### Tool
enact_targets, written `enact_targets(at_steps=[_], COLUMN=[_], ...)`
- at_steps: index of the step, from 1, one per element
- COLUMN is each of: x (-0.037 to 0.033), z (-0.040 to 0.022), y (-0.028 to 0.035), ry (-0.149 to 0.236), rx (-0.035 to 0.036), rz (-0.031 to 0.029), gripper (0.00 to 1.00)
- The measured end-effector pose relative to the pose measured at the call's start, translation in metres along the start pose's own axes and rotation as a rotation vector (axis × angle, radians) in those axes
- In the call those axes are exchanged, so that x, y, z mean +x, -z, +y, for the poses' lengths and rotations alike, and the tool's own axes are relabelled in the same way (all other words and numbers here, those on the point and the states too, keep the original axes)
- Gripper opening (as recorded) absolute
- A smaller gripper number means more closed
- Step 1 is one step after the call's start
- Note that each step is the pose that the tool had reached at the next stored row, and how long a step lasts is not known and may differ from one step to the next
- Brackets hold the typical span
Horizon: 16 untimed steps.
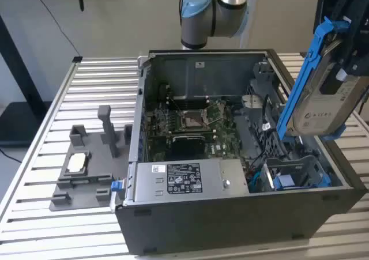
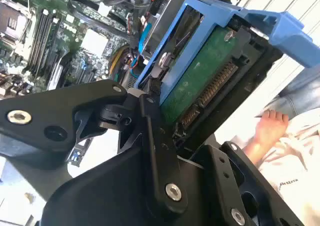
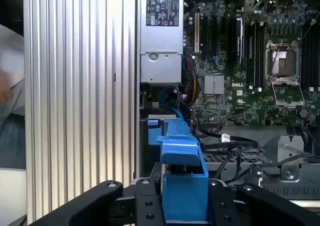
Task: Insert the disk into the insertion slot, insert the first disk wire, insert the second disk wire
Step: 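Insert the disk into the insertion slot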
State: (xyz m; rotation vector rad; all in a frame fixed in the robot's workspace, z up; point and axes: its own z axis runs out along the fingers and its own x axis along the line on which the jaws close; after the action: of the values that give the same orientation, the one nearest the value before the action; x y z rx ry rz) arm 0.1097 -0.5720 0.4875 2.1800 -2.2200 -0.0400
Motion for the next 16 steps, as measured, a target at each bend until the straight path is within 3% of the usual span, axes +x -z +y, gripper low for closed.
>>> enact_targets(at_steps=[12, 16], x=[0.0000, 0.0018], z=[0.0000, -0.0003], y=[0.0000, -0.0031], ry=[0.000, 0.000], rx=[0.0000, 0.0000], rz=[0.0001, 0.0002], gripper=[0.33, 0.33])
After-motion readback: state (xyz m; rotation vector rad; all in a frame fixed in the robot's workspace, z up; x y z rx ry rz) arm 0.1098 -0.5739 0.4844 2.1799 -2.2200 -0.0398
